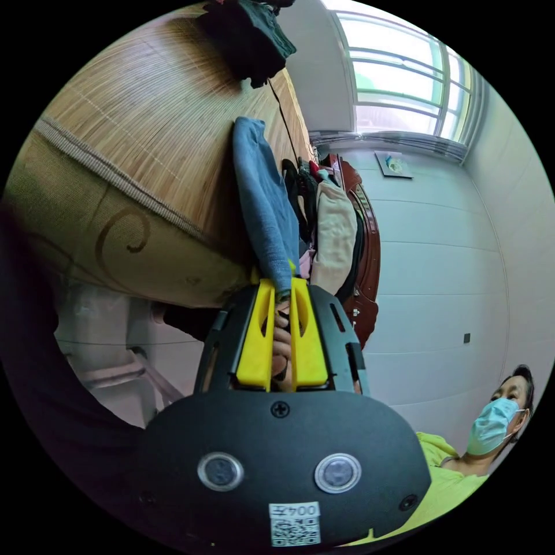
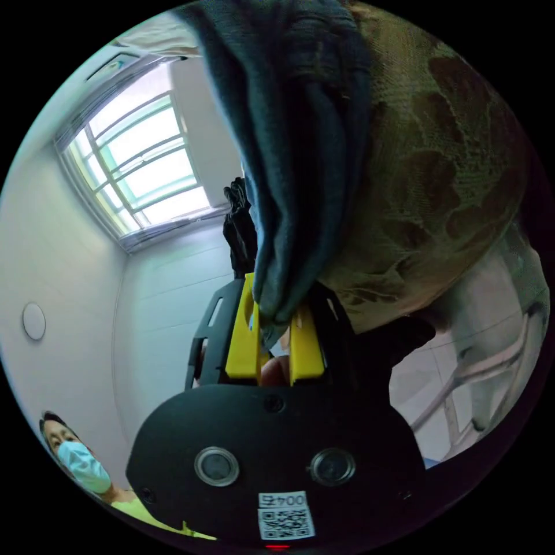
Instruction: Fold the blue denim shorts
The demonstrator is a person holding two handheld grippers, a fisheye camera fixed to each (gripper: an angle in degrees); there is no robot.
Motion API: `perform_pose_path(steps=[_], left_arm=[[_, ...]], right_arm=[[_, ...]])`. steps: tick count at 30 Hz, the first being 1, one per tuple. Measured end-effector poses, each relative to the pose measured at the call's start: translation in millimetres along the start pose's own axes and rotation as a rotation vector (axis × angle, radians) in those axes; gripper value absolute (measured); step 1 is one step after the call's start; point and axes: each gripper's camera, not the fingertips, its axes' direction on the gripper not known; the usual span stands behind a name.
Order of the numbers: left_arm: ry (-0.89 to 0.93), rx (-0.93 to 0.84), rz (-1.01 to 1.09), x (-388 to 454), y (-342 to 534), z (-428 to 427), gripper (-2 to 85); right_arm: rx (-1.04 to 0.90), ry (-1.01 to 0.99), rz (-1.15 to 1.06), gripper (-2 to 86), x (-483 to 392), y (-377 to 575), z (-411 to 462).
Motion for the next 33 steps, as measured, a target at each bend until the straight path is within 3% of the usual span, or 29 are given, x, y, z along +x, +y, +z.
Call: perform_pose_path(steps=[5, 16, 23, 25, 33], left_arm=[[-0.016, -0.039, 0.046, -14, -14, -5, 10.4], [0.223, -0.106, -0.012, -35, -83, 29, 21.9], [0.219, -0.199, 0.004, -22, -133, 67, 18.6], [0.07, -0.267, 0.006, -13, -143, 82, 10.9], [0.005, -0.173, 0.002, 21, -152, 64, 8.4]], right_arm=[[-0.036, 0.009, 0.022, 4.5, -21, -13, 3], [-0.089, -0.081, 0.097, 4.2, -46, -23, 3], [-0.131, -0.05, 0.07, 5.0, -58, -23, 13], [-0.138, -0.06, 0.052, 5.5, -62, -24, 18], [-0.141, -0.1, -0.015, 16.9, -74, -28, 38]])
